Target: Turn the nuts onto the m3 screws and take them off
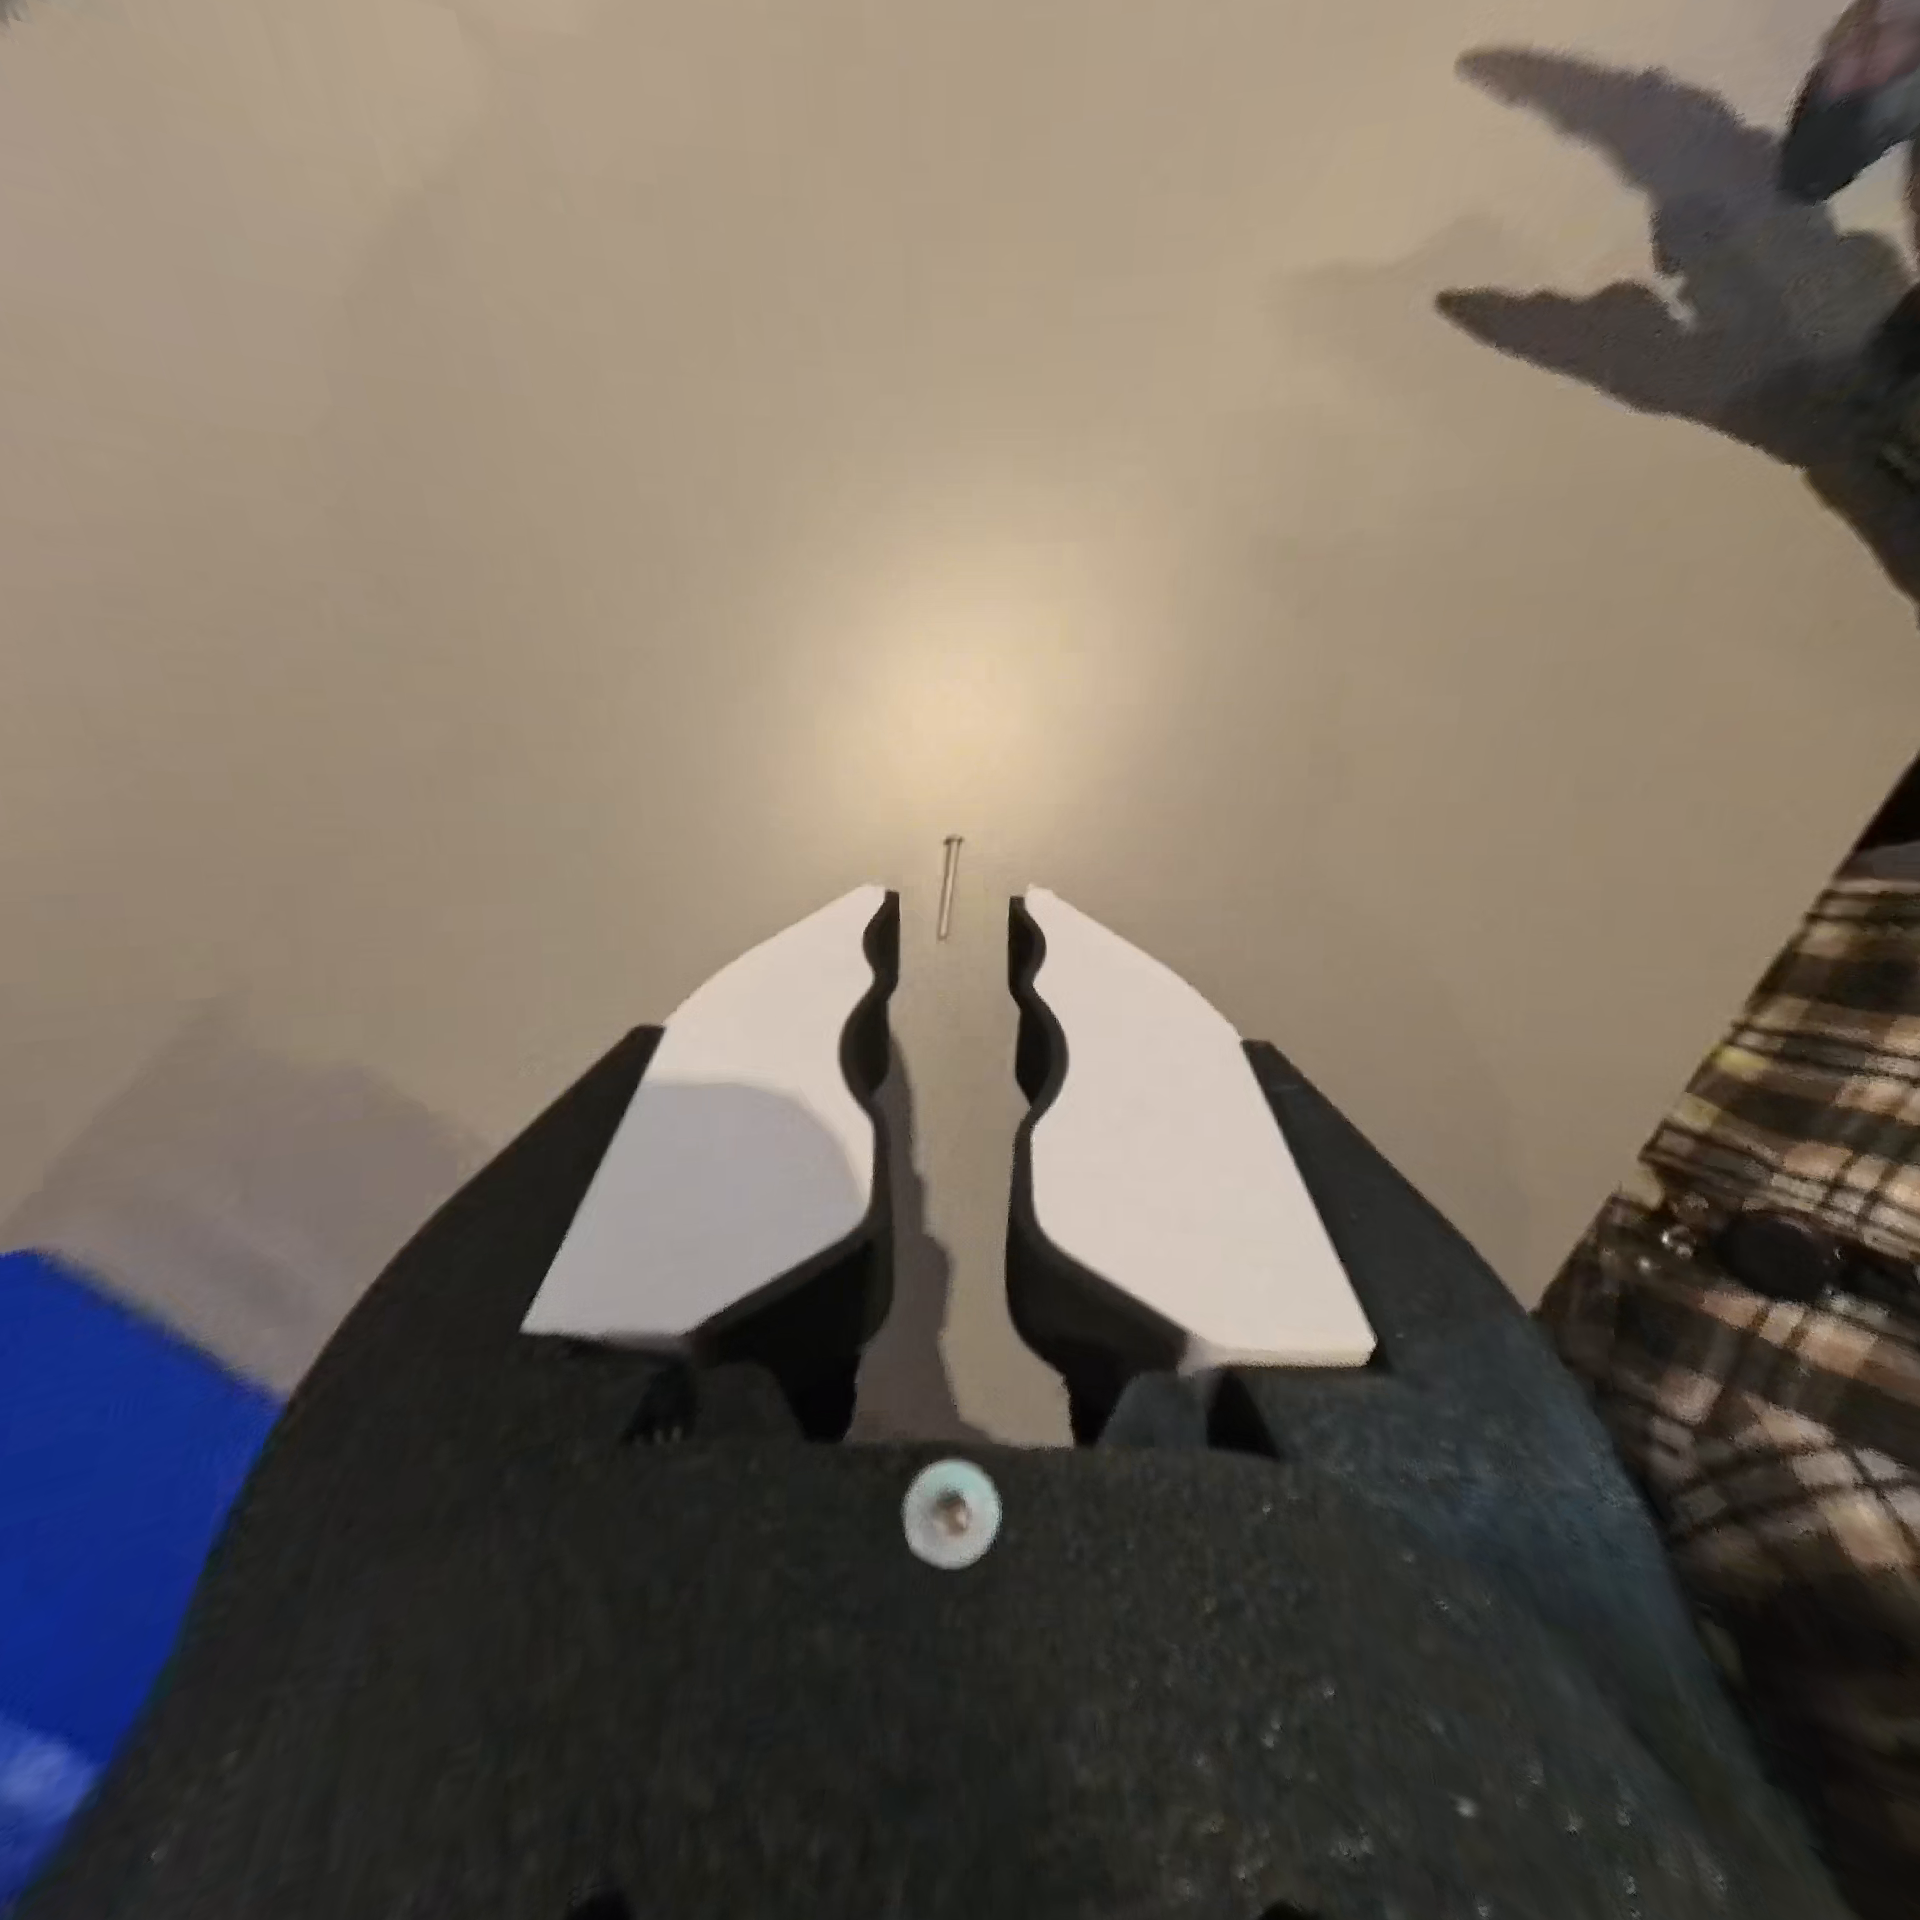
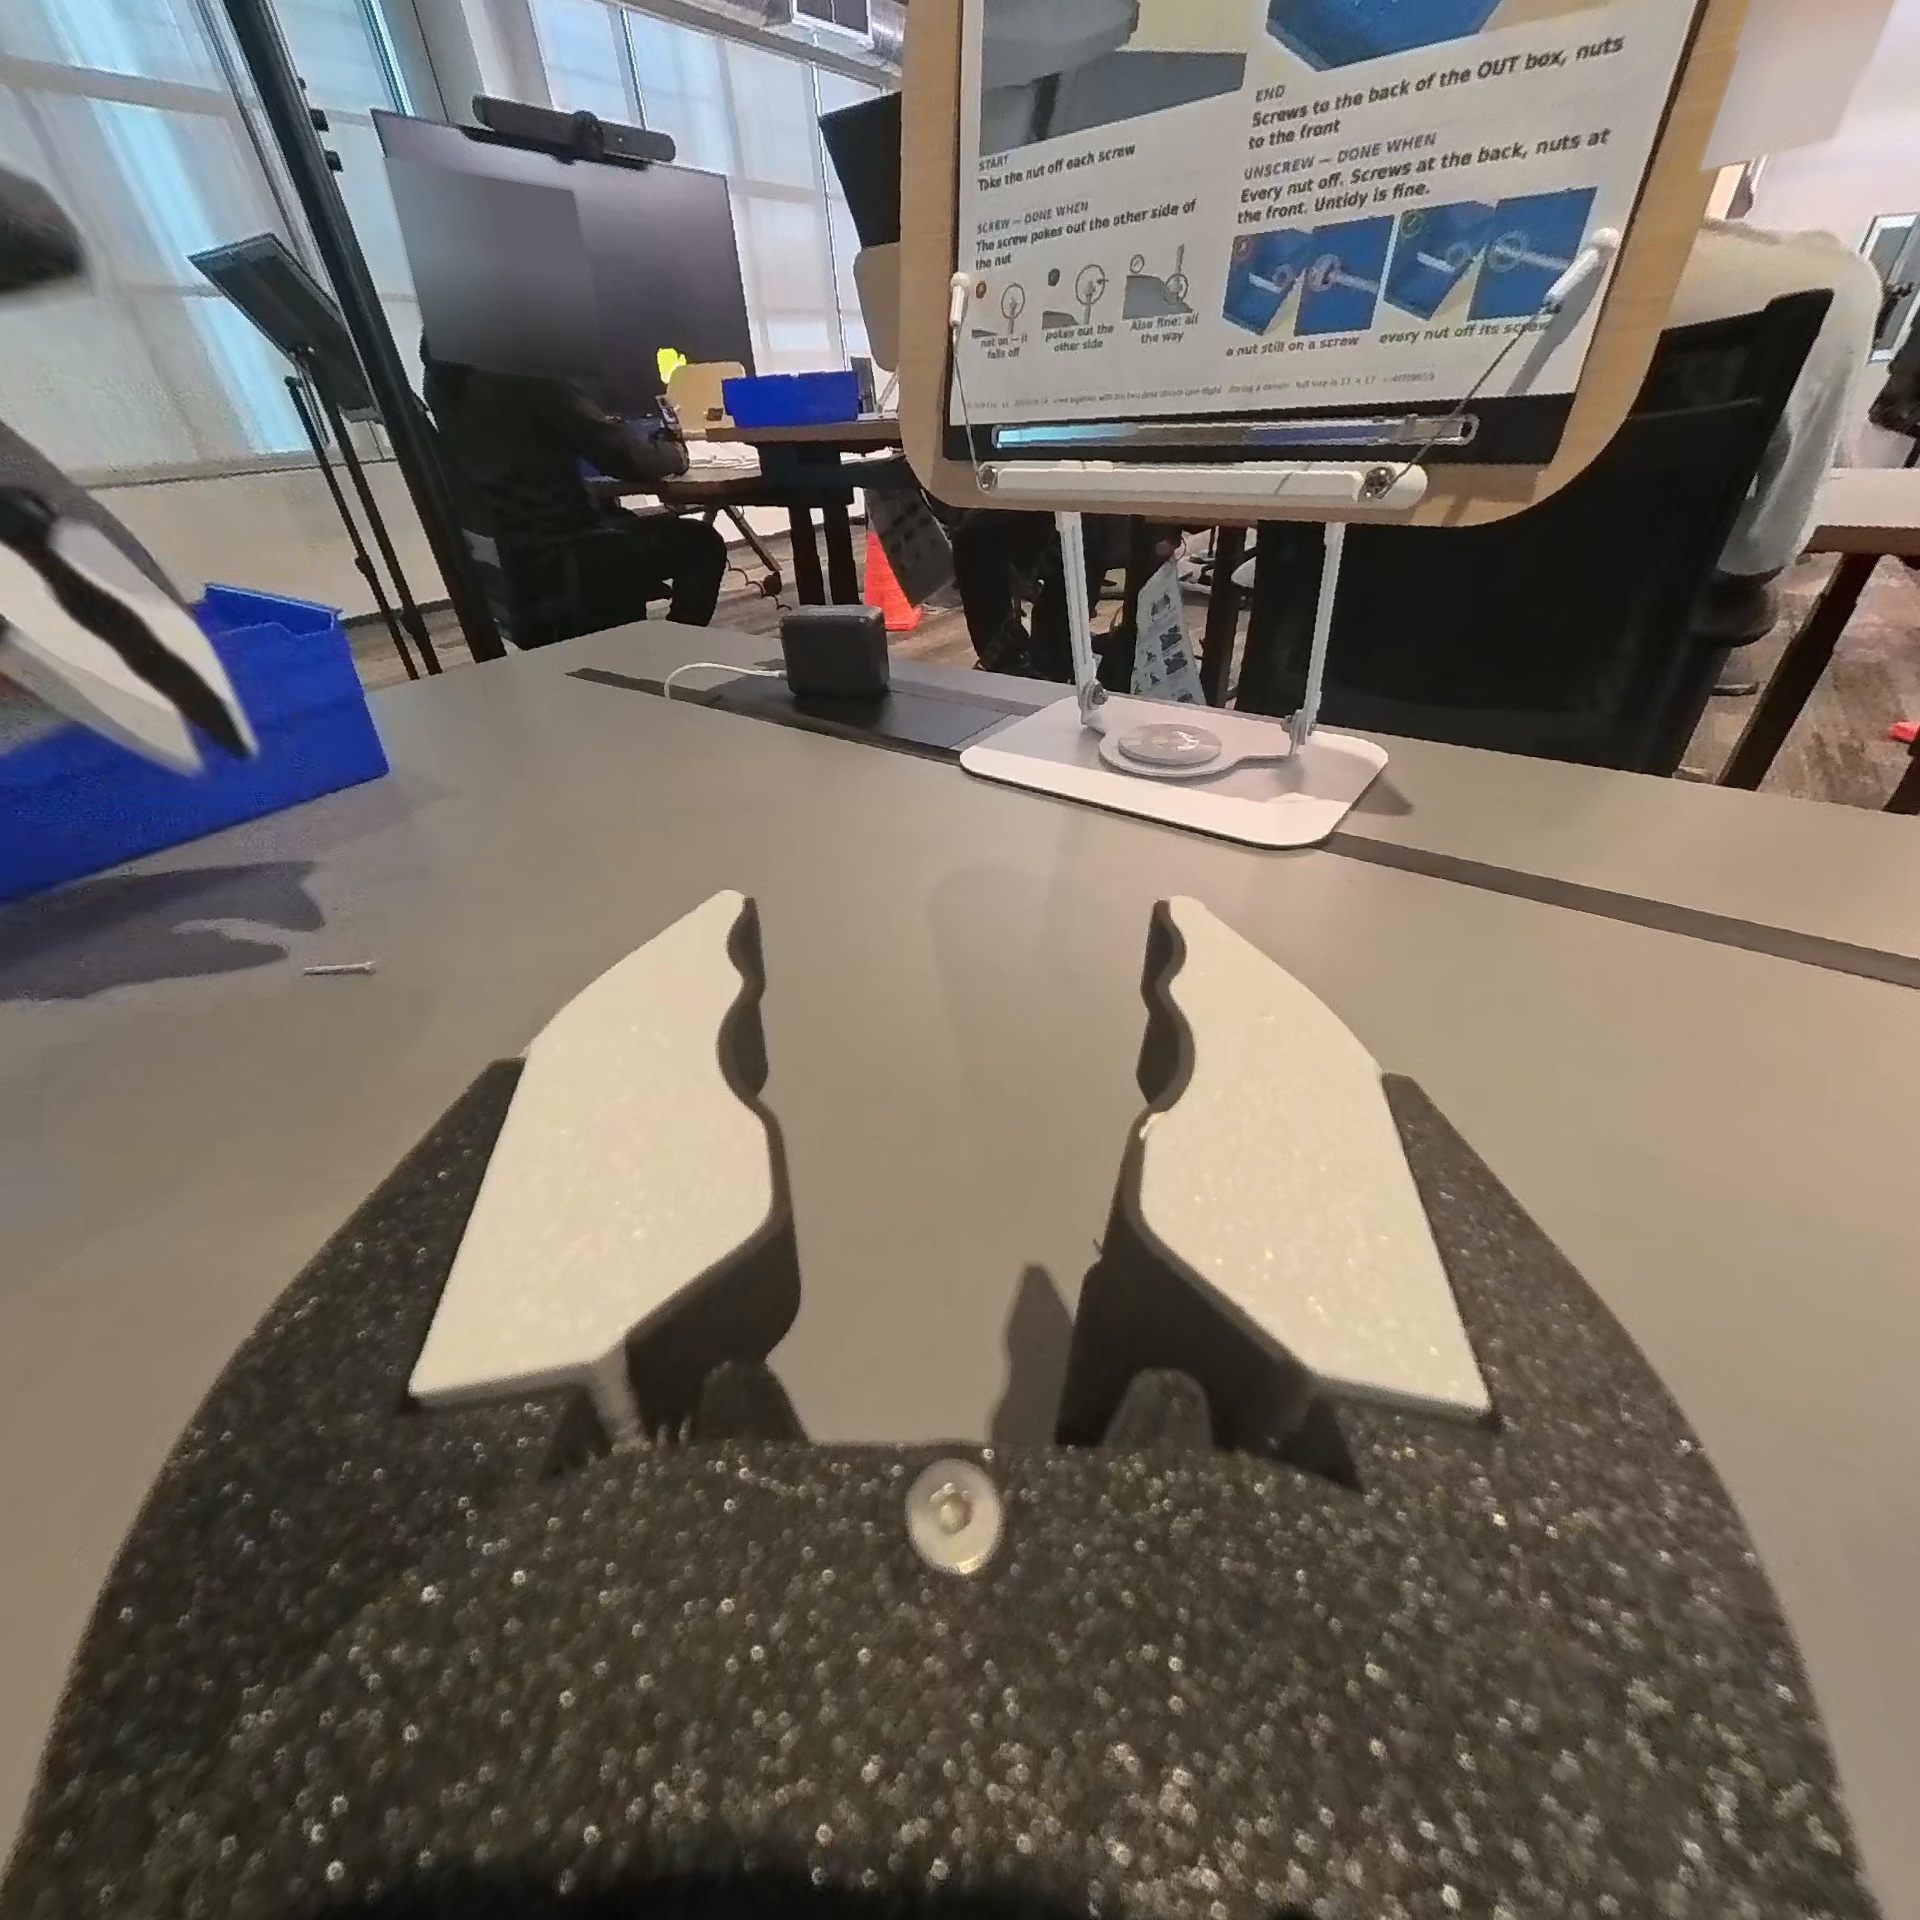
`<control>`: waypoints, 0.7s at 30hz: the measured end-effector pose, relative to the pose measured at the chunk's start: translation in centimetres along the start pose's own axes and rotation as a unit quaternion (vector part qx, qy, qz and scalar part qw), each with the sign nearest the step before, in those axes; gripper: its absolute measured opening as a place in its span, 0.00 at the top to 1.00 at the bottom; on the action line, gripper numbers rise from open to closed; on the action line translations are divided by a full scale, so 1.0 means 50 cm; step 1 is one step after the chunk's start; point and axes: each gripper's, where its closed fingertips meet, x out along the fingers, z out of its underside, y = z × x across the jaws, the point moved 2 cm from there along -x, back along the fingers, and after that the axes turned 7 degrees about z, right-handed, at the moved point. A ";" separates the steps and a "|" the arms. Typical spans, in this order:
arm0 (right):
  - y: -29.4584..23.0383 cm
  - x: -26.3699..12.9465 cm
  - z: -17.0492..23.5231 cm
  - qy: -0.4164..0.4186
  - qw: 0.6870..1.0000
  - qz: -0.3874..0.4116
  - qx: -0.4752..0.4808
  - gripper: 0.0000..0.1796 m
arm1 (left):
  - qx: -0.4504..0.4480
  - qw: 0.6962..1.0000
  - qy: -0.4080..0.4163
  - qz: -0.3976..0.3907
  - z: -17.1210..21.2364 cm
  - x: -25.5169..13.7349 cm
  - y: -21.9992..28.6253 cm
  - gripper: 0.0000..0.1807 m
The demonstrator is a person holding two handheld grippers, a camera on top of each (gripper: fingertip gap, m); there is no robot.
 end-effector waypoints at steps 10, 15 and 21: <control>0.004 -0.001 0.002 -0.005 1.000 -0.001 -0.004 0.61 | 0.051 0.992 0.064 -0.093 0.195 -0.350 -0.052 0.89; 0.006 -0.004 -0.001 0.000 1.000 0.004 -0.008 0.61 | 0.059 0.993 -0.027 -0.094 0.358 -0.355 -0.128 0.89; 0.012 -0.003 0.001 -0.001 1.000 0.012 -0.006 0.61 | 0.071 0.989 -0.107 -0.075 0.466 -0.291 -0.201 0.87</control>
